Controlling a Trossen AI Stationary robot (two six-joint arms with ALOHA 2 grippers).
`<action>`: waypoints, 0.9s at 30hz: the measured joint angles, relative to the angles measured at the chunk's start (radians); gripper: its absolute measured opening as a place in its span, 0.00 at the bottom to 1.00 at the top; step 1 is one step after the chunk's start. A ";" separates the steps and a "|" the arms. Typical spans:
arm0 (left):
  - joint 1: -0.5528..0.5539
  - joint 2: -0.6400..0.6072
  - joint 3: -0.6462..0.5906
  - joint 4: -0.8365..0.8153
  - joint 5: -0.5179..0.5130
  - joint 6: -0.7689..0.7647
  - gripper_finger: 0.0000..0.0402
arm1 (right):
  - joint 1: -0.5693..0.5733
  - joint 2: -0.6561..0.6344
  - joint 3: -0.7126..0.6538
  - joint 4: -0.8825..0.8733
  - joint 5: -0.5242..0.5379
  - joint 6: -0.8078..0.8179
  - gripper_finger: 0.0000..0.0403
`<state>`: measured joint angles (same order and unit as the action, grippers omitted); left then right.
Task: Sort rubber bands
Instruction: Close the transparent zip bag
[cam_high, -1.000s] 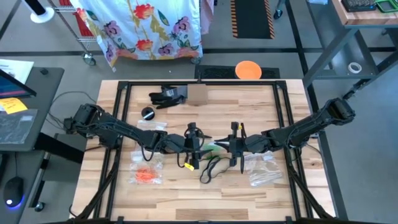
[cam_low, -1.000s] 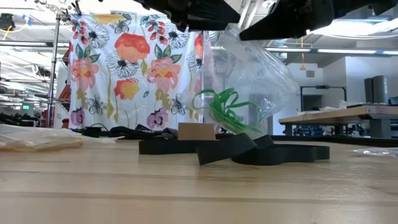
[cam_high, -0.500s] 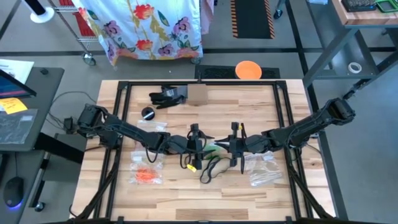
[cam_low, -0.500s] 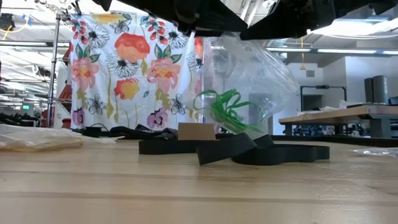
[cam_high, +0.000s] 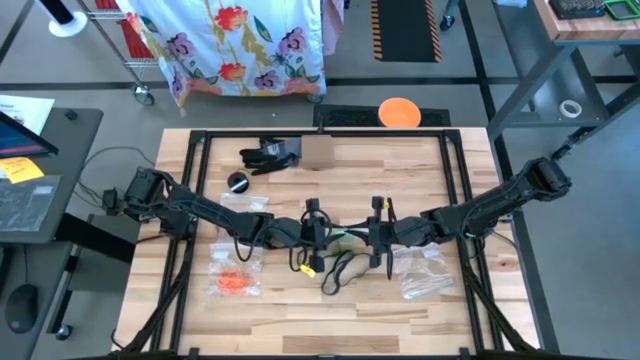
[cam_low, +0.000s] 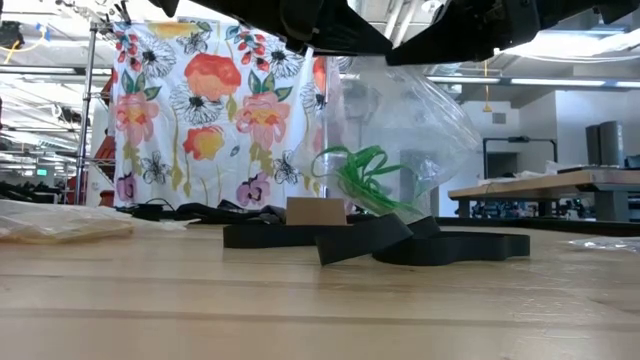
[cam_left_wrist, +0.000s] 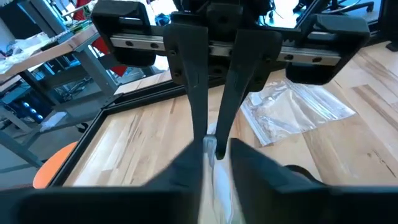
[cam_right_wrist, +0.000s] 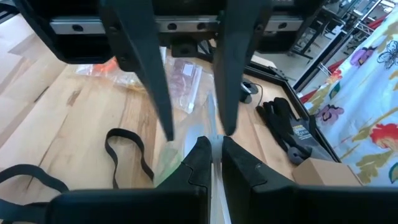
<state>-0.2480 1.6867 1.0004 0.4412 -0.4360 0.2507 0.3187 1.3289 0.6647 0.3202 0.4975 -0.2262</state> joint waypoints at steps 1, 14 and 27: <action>-0.004 0.000 0.000 0.000 -0.001 0.008 0.14 | 0.001 0.000 0.000 -0.001 -0.001 0.001 0.04; -0.027 -0.001 0.000 0.004 -0.073 0.060 0.00 | -0.005 0.000 0.001 -0.007 -0.007 0.008 0.04; -0.059 -0.003 0.023 -0.019 -0.126 0.079 0.00 | -0.006 -0.002 0.003 -0.052 -0.007 0.024 0.04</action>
<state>-0.3069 1.6840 1.0236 0.4217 -0.5617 0.3298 0.3122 1.3273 0.6674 0.2683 0.4908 -0.2024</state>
